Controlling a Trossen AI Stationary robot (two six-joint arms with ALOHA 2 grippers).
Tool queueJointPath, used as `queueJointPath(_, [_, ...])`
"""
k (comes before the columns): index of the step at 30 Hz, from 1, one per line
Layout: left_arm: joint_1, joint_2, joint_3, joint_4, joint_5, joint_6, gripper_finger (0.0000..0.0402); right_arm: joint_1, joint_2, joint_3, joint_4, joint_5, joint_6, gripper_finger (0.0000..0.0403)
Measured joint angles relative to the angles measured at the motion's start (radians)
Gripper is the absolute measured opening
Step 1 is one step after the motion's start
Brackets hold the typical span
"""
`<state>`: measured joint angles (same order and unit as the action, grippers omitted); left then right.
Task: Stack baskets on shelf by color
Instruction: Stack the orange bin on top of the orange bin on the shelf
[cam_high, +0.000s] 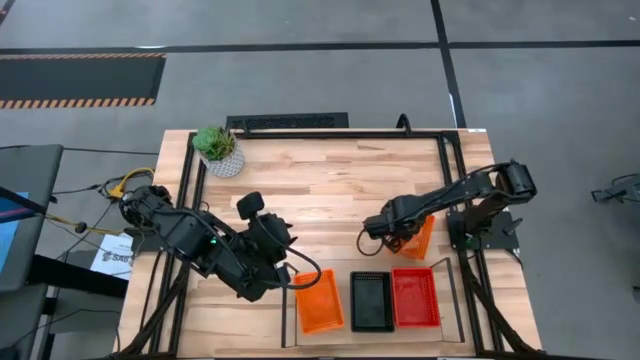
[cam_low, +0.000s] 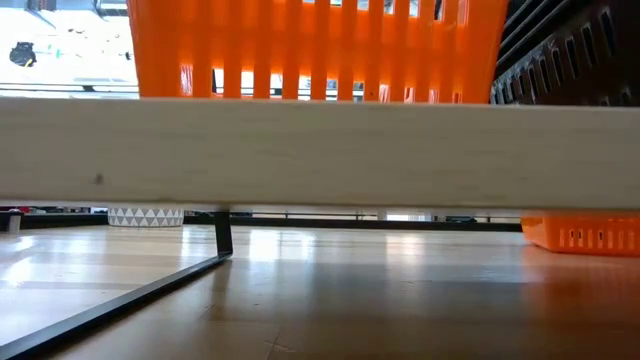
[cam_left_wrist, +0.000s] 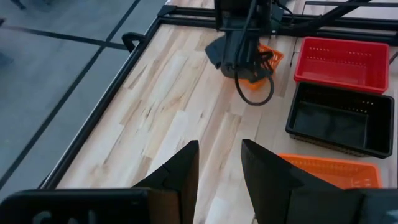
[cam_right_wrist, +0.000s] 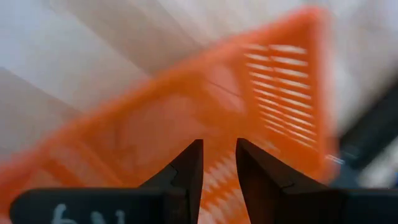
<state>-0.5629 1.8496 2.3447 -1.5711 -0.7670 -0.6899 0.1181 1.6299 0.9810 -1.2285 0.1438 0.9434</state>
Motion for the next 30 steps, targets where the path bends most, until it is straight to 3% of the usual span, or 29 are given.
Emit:
queueJointPath(5, [0.0, 0.0, 0.0, 0.0, 0.0, 0.0, 0.0109, -0.017, 0.0, -0.057, 0.319, -0.02, -0.059, 0.0118])
queueJointPath(13, [0.008, 0.0, 0.0, 0.0, -0.005, 0.025, 0.0109, -0.054, -0.001, 0.02, 0.956, -0.004, -0.493, 0.0118])
queueJointPath(15, [0.017, 0.0, 0.0, 0.0, -0.006, 0.042, 0.0109, -0.054, -0.002, 0.057, 1.03, -0.011, -0.555, 0.0118])
queueJointPath(20, [0.063, 0.0, 0.0, 0.0, -0.006, 0.082, 0.0109, -0.062, -0.016, 0.175, 0.968, 0.022, -0.601, 0.0118])
queueJointPath(24, [0.132, -0.003, -0.02, 0.0, 0.063, 0.122, 0.0109, -0.078, -0.085, 0.269, 0.72, 0.109, -0.507, 0.0118])
queueJointPath(30, [0.237, -0.013, -0.106, 0.017, 0.216, 0.24, 0.0109, -0.073, -0.308, 0.303, 0.375, 0.189, -0.312, 0.0118])
